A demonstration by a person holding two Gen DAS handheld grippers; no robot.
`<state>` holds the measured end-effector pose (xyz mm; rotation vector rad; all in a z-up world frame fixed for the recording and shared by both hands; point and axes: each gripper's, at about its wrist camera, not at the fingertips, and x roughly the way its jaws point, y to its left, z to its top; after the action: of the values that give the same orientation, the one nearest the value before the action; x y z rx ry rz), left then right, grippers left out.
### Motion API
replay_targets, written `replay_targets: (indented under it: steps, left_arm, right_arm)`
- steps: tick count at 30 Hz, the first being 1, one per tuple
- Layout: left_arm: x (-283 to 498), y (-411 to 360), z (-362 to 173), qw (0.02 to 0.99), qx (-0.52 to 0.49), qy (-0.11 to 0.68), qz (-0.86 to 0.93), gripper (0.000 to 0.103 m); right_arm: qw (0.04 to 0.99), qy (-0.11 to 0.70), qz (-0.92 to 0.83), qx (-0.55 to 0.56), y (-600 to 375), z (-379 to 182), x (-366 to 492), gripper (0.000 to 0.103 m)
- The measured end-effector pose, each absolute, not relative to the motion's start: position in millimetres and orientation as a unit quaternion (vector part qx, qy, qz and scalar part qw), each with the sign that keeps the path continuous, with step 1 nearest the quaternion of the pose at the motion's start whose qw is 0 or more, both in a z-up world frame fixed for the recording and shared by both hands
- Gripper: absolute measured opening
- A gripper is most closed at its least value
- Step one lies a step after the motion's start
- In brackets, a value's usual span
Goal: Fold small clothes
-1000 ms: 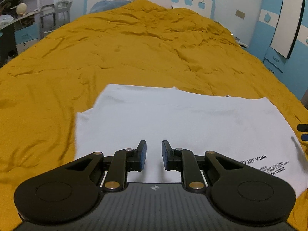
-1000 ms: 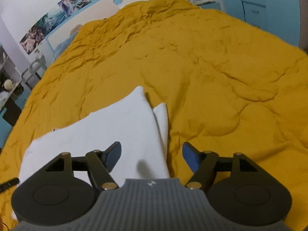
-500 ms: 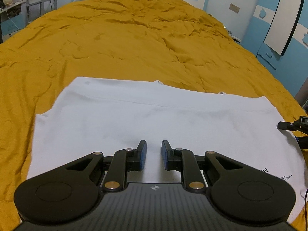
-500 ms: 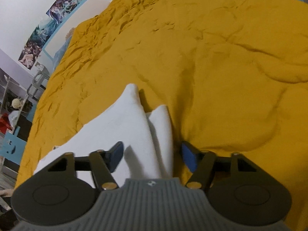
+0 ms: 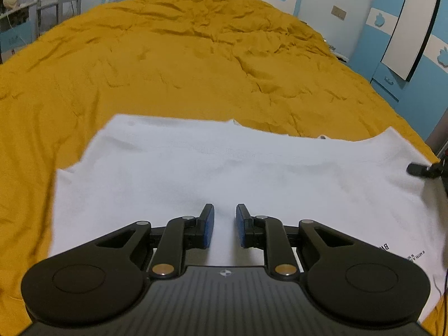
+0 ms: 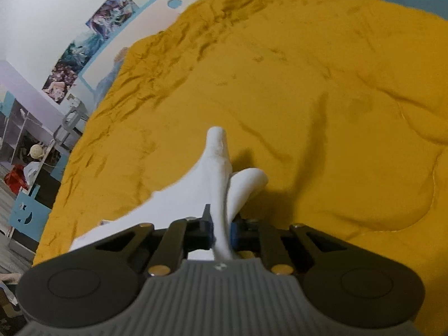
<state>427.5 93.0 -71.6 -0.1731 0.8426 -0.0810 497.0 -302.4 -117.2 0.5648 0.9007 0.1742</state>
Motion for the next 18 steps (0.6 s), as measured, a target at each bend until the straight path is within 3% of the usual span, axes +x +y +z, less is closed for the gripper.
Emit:
replay_targets:
  steps: [9,18]
  left_arm:
    - [393,139,-20,0.924,-0.093,0.371,-0.001,0.022]
    - [366,201,7,0.928,-0.117,0.351,0.042,0.022]
  right_arm:
    - [0.866,0.408,0.133,0.258,-215,-42,491,0.006]
    - [0.861,0.416,0.164,0.242,-95,-20,495,0.006]
